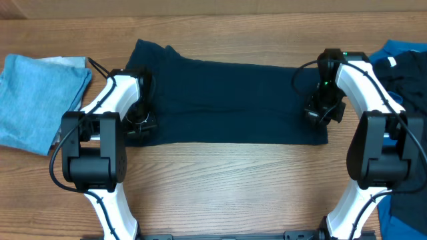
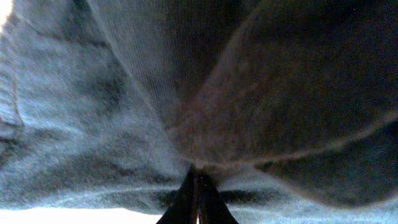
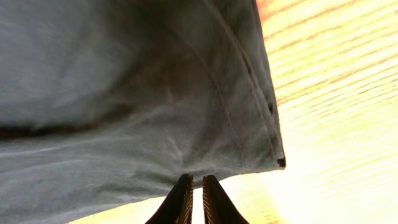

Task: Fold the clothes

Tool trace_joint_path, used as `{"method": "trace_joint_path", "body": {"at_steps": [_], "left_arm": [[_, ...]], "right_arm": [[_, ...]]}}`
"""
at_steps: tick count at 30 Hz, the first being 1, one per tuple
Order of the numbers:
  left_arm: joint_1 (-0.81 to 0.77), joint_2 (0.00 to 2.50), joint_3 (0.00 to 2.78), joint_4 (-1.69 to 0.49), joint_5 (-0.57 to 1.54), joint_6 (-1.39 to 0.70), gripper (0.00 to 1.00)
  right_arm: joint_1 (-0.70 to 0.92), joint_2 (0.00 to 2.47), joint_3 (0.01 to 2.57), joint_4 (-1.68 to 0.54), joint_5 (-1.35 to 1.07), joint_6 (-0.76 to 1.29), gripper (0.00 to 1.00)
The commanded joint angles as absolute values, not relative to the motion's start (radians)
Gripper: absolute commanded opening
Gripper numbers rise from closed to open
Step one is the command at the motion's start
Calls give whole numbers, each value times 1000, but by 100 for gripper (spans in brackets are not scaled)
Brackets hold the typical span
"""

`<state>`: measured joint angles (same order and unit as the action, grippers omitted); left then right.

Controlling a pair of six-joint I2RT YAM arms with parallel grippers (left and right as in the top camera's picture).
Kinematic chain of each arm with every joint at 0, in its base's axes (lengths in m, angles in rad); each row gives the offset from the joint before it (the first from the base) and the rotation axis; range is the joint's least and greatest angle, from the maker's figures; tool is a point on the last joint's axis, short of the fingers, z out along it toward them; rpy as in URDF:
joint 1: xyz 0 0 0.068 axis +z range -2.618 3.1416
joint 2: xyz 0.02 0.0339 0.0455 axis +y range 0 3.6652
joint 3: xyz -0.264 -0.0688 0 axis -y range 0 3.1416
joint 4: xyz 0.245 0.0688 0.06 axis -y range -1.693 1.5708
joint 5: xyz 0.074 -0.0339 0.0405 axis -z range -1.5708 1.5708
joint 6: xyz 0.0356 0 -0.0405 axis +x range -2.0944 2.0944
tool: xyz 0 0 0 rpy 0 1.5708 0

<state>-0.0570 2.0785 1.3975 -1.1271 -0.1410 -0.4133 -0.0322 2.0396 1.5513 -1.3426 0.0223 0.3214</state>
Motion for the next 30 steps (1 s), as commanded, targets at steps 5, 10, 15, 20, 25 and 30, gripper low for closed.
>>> {"method": "trace_joint_path", "body": {"at_steps": [5, 10, 15, 20, 25, 30], "left_arm": [[-66, 2058, 1494, -1213, -52, -426, 4], [-66, 1984, 1871, -1240, -54, -278, 59], [-49, 1998, 1929, -966, -51, -73, 81], [23, 2096, 1929, -788, 47, -12, 87], [35, 2206, 1929, -701, 56, 136, 87], [35, 2273, 1929, -613, 49, 135, 88]], "right_arm": [[-35, 2040, 1622, -1306, -28, 257, 15], [-35, 2040, 1761, -1294, -28, 257, 29], [-35, 2040, 1863, -1205, -46, 188, 77], [-39, 2044, 1865, -967, 122, 159, 88], [-97, 2117, 1865, -853, 119, 142, 88], [-102, 2255, 1865, -815, 103, 75, 86]]}}
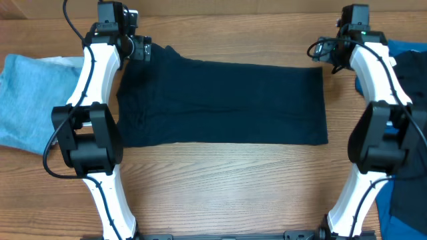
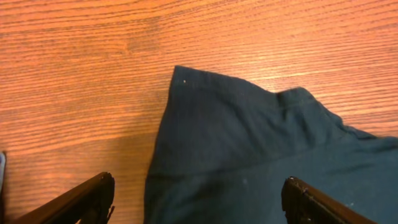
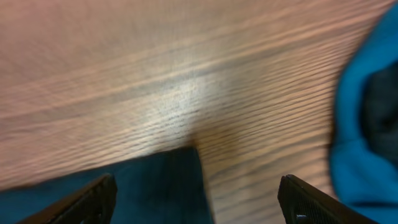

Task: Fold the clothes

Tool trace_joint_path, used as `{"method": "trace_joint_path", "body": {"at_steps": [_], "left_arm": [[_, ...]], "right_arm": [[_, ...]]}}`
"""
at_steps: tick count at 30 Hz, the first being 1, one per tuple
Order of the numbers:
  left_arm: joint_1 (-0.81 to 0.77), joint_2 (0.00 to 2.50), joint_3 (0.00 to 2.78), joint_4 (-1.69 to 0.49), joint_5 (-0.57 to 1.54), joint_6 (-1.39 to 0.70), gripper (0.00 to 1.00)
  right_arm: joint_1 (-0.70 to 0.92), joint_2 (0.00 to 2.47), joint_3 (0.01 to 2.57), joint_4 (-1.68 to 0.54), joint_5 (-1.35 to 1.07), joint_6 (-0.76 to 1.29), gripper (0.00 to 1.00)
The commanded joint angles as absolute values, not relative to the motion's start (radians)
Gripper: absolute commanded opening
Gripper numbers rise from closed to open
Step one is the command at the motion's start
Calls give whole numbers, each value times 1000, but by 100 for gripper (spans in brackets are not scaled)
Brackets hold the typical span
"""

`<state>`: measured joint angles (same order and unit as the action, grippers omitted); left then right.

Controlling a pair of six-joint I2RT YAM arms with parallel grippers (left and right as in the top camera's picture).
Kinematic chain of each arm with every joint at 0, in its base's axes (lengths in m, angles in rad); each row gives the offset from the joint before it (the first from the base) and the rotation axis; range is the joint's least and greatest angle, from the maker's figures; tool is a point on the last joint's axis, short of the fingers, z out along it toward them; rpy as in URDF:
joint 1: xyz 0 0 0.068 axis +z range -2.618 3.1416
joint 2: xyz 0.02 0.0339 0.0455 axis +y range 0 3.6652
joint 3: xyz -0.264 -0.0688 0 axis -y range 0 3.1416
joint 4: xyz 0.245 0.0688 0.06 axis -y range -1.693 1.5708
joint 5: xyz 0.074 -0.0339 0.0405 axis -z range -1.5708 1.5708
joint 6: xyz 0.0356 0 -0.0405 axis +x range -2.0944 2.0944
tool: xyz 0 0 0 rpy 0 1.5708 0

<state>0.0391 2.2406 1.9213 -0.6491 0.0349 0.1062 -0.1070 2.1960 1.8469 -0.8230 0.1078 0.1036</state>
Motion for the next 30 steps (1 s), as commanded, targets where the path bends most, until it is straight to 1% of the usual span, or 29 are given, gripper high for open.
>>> {"method": "trace_joint_path", "body": {"at_steps": [1, 3, 4, 13, 17, 19, 20, 21, 22, 23, 24, 25, 26, 28, 29, 30], "left_arm": [[35, 2283, 1929, -597, 50, 135, 87], [35, 2297, 1929, -566, 50, 135, 88], [35, 2302, 1929, -532, 51, 135, 88], [35, 2302, 1929, -481, 53, 135, 86], [35, 2303, 1929, -474, 53, 135, 86], [35, 2303, 1929, -466, 53, 135, 84], [35, 2303, 1929, -464, 53, 135, 81], [35, 2303, 1929, -464, 53, 135, 80], [35, 2304, 1929, -464, 53, 135, 80], [35, 2304, 1929, -464, 53, 135, 79], [36, 2304, 1929, -464, 53, 135, 69], [36, 2304, 1929, -465, 53, 135, 63], [36, 2306, 1929, -467, 62, 134, 54], [36, 2325, 1929, -467, 101, 129, 41], [36, 2341, 1929, -472, 115, 109, 39], [36, 2357, 1929, -477, 135, 103, 40]], "right_arm": [[-102, 2271, 1865, -813, 93, 74, 86], [-102, 2297, 1865, -812, 39, 74, 84], [-102, 2308, 1863, -820, 19, 83, 77], [-101, 2321, 1850, -806, -21, 81, 77], [-101, 2321, 1788, -754, -21, 81, 77], [-101, 2321, 1735, -714, -21, 81, 76], [-101, 2321, 1717, -703, -21, 81, 73], [-101, 2321, 1708, -699, -21, 81, 69], [-101, 2321, 1705, -698, -21, 81, 56], [-101, 2321, 1705, -696, -21, 81, 52], [-101, 2321, 1705, -695, -21, 81, 50], [-101, 2321, 1705, -695, -21, 81, 49], [-101, 2321, 1705, -695, -21, 81, 49], [-101, 2321, 1705, -693, -21, 81, 49], [-101, 2321, 1705, -693, -21, 81, 42], [-101, 2321, 1705, -693, -21, 81, 20]]}}
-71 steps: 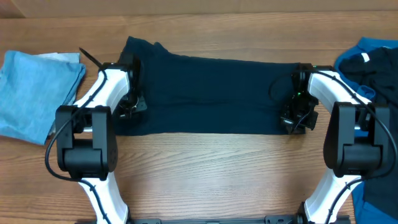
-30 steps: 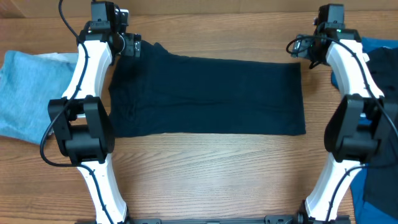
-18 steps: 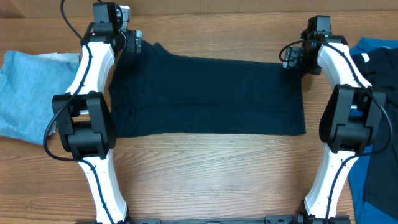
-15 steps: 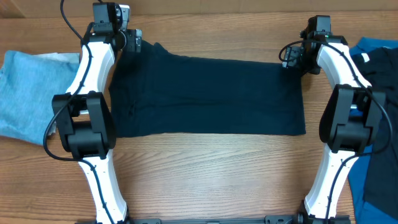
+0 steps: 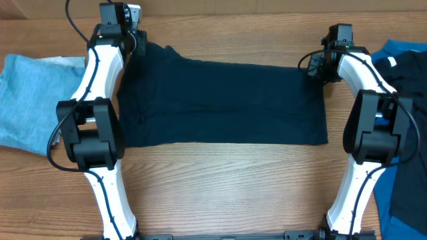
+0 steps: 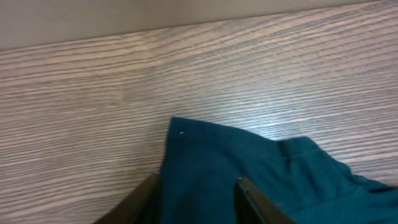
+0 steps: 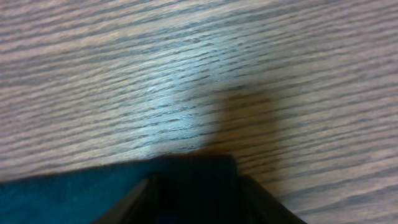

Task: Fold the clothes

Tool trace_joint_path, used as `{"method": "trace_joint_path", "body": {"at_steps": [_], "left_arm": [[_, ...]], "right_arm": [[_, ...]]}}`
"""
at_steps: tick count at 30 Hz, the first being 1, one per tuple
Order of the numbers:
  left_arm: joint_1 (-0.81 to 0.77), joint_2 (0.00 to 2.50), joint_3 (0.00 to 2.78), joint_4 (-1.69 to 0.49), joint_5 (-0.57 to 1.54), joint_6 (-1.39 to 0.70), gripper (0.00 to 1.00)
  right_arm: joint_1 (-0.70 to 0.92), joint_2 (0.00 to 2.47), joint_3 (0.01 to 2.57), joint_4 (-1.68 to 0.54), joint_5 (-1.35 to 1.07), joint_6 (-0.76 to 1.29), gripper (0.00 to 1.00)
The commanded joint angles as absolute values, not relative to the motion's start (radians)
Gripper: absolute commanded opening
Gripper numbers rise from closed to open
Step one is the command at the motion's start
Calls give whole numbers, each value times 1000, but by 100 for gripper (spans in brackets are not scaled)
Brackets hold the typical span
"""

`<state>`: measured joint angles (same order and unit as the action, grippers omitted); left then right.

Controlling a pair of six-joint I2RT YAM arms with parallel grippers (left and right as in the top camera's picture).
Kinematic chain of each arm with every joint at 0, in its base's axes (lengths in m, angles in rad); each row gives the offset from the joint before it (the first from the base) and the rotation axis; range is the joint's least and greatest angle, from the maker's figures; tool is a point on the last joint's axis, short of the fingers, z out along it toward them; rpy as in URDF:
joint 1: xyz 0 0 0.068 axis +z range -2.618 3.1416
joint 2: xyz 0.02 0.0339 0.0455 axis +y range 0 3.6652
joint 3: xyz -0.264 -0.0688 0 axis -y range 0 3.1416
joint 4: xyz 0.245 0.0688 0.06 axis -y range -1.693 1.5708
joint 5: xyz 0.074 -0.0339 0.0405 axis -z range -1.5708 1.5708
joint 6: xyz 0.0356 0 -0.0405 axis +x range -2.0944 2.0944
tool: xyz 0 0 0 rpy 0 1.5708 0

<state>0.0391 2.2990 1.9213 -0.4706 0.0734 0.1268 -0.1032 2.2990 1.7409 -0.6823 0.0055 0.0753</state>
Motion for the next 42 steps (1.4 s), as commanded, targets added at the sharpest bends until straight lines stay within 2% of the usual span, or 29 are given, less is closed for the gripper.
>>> {"method": "trace_joint_path", "body": {"at_steps": [1, 3, 8, 10, 11, 13, 14, 17, 21, 25, 26, 28, 33, 37, 38, 42], "left_arm": [[36, 2377, 1929, -478, 141, 89, 48], [36, 2398, 1929, -478, 150, 89, 56], [38, 2402, 1929, -451, 150, 89, 61], [39, 2403, 1929, -430, 148, 91, 68], [41, 2403, 1929, -409, 148, 91, 67], [44, 2407, 1929, -347, 147, 93, 48], [48, 2413, 1929, -325, 147, 83, 54], [59, 2429, 1929, -324, 147, 82, 57], [87, 2471, 1929, -321, 149, 81, 66], [97, 2505, 1929, -315, 150, 82, 65], [101, 2509, 1929, -306, 150, 82, 64], [105, 2516, 1929, -298, 152, 81, 48], [105, 2516, 1929, -302, 223, 82, 34], [105, 2515, 1929, -322, 223, 82, 15], [105, 2515, 1929, -332, 223, 82, 4], [105, 2511, 1929, -339, 222, 82, 4]], "right_arm": [[-101, 2321, 1705, -693, -21, 81, 6], [-101, 2321, 1705, -693, -21, 81, 5], [-101, 2321, 1705, -693, -21, 81, 5], [-101, 2321, 1705, -693, -24, 81, 5], [-101, 2321, 1704, -693, -25, 81, 4], [-101, 2321, 1704, -693, -25, 81, 4], [-101, 2321, 1704, -692, -25, 81, 4], [-101, 2321, 1704, -688, -25, 81, 4], [-101, 2321, 1704, -686, -25, 81, 4], [-101, 2321, 1704, -685, -25, 81, 4], [-101, 2321, 1704, -686, -25, 81, 4], [-101, 2321, 1704, -686, -25, 81, 4], [-101, 2321, 1704, -685, -25, 82, 4], [-101, 2321, 1704, -687, -25, 81, 4], [-101, 2321, 1704, -686, -25, 81, 4], [-101, 2321, 1704, -685, -25, 81, 4]]}}
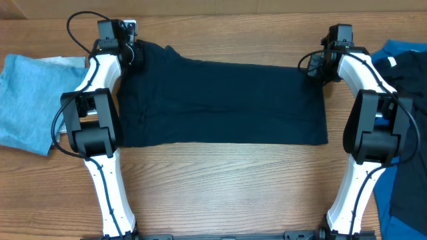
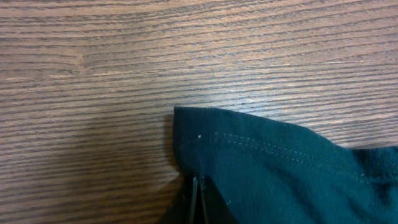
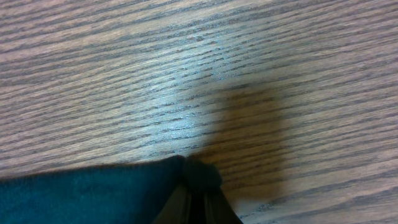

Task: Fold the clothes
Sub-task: 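Lift the top edge with both grippers and fold it down toward the bottom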

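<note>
A dark navy garment (image 1: 220,100) lies spread flat across the wooden table (image 1: 220,187). My left gripper (image 1: 131,55) sits at its far left corner. In the left wrist view the left gripper (image 2: 197,186) is shut on the stitched hem of that corner (image 2: 261,155). At the far right corner is my right gripper (image 1: 319,69). From the right wrist camera, the right gripper (image 3: 198,194) is pinched shut on a bunched tip of the navy cloth (image 3: 93,186).
A light blue folded cloth (image 1: 33,100) lies at the left edge of the table. A pile of blue and dark clothes (image 1: 407,67) sits at the right edge, beside the right arm.
Both grippers, whose fingers stood apart around the garment's far corners, are now shut on those corners. The arms have hardly moved and the garment lies as before.
First both grippers were shut, low on the garment near its left and right sides. Then they hung wide open over the far corners. After that they were lower with fingers astride the corners, and now each pinches its corner.
</note>
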Tool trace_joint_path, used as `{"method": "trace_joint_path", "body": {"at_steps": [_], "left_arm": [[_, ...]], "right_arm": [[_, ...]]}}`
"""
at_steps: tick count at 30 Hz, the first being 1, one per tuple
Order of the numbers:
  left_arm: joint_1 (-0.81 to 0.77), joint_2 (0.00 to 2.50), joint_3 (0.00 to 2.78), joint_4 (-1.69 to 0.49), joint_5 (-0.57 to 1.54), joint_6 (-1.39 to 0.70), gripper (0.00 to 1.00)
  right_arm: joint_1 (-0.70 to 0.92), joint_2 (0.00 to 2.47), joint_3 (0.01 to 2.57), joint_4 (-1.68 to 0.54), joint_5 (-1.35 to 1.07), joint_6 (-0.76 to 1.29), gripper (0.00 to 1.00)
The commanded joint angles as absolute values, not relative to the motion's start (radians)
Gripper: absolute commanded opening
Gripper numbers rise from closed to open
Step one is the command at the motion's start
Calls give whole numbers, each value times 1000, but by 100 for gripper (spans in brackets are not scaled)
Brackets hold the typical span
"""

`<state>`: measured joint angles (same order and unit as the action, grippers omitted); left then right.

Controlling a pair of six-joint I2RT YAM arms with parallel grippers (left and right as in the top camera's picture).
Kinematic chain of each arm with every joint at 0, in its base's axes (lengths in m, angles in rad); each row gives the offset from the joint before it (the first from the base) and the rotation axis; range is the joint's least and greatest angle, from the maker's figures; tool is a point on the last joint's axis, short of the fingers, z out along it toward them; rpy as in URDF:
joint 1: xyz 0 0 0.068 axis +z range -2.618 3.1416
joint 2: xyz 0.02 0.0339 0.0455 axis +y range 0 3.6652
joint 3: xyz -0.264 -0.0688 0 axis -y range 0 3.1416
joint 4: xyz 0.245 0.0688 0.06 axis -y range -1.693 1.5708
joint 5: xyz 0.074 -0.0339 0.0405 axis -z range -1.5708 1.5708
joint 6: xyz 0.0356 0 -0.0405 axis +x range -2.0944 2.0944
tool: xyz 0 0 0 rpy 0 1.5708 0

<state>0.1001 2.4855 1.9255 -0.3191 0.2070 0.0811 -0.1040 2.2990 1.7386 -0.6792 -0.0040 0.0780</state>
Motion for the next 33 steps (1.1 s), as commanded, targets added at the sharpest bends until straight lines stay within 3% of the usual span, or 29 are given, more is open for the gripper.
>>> {"method": "trace_joint_path", "body": {"at_steps": [1, 17, 33], "left_arm": [[105, 2503, 1929, -339, 222, 83, 4], [105, 2344, 1929, -430, 230, 82, 4], [112, 2204, 1929, -713, 228, 82, 4]], "right_arm": [[-101, 2321, 1704, -685, -25, 81, 4], [-101, 2279, 1790, -715, -65, 70, 4], [-101, 2096, 1791, -770, -54, 39, 4]]}}
